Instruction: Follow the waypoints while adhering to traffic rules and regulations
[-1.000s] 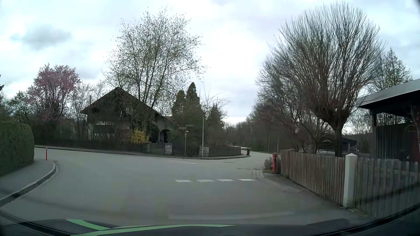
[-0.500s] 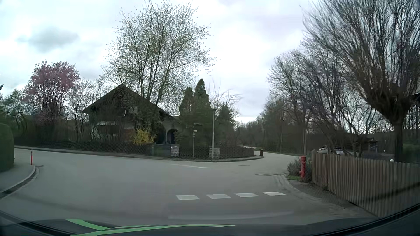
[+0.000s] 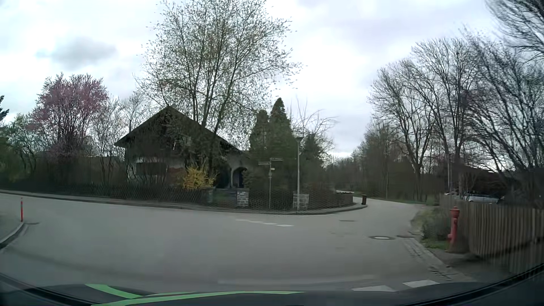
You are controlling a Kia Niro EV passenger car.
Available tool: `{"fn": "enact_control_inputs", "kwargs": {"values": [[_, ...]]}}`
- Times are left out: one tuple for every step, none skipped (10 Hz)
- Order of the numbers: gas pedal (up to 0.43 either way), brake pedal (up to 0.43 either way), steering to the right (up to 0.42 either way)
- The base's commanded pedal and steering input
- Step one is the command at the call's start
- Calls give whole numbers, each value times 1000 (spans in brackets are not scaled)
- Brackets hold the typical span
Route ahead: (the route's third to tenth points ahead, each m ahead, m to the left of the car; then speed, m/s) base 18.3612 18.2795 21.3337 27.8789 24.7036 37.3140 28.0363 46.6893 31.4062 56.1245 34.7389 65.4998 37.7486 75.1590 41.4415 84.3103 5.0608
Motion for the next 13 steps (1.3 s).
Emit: {"fn": "enact_control_inputs", "kwargs": {"values": [[47, 0, -136], [47, 0, -150], [47, 0, -160], [59, 0, -166], [59, 0, -172], [59, 0, -180], [59, 0, -190], [59, 0, -203], [67, 0, -211], [79, 0, -218], [79, 0, -223], [79, 0, -226], [87, 0, -232]]}}
